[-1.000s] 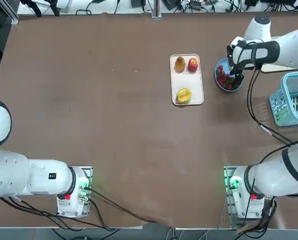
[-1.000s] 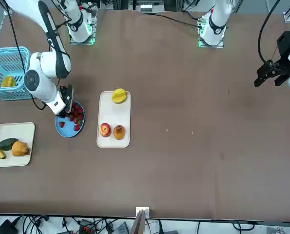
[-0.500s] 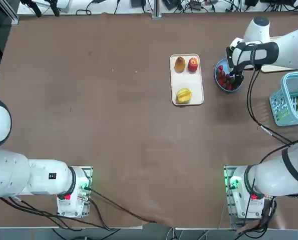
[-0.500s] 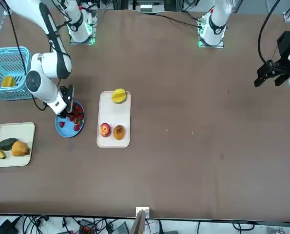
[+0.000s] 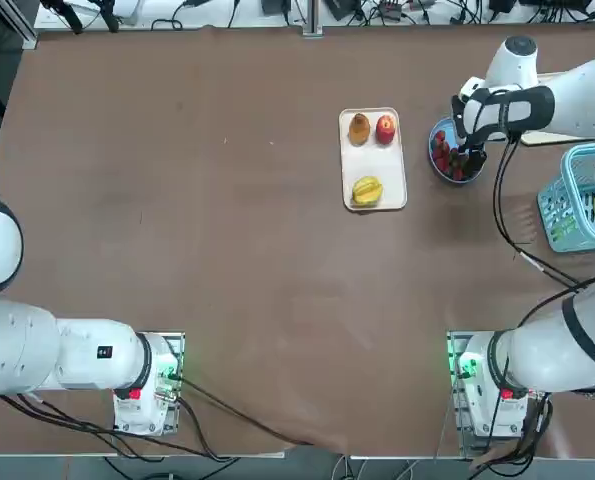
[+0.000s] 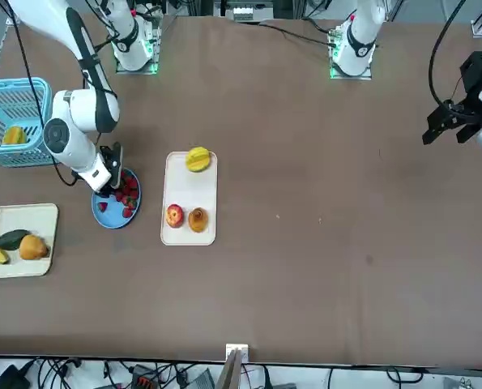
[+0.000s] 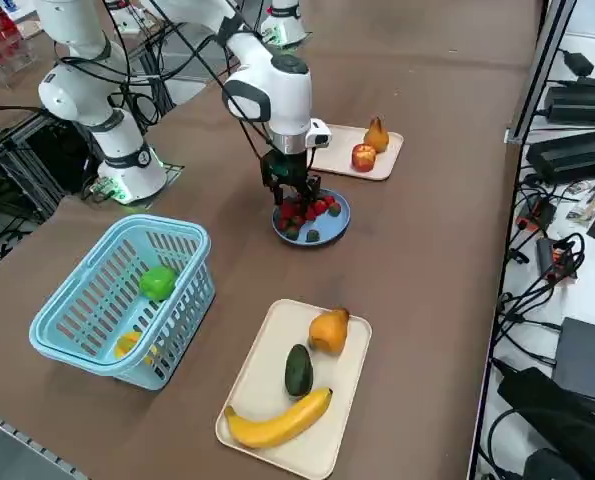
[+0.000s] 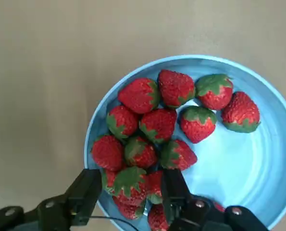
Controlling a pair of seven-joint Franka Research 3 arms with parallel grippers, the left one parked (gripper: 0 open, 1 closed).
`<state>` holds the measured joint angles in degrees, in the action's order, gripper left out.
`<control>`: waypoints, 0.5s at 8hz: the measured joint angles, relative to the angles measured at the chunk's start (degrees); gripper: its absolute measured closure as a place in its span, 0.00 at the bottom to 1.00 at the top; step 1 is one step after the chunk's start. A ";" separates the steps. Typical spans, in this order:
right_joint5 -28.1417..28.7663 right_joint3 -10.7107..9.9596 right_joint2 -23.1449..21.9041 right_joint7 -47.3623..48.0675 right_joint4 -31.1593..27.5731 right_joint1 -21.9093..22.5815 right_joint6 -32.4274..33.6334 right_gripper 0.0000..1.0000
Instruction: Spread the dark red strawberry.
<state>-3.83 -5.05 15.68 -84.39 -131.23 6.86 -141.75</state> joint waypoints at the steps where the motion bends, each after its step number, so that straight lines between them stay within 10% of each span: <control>1: -0.02 -0.04 0.02 -0.05 -0.13 -0.02 -0.53 0.25; 4: -0.04 -0.27 0.22 -0.13 -0.43 -0.10 -1.21 0.42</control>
<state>-3.86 -5.32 15.90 -84.52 -131.66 6.77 -142.95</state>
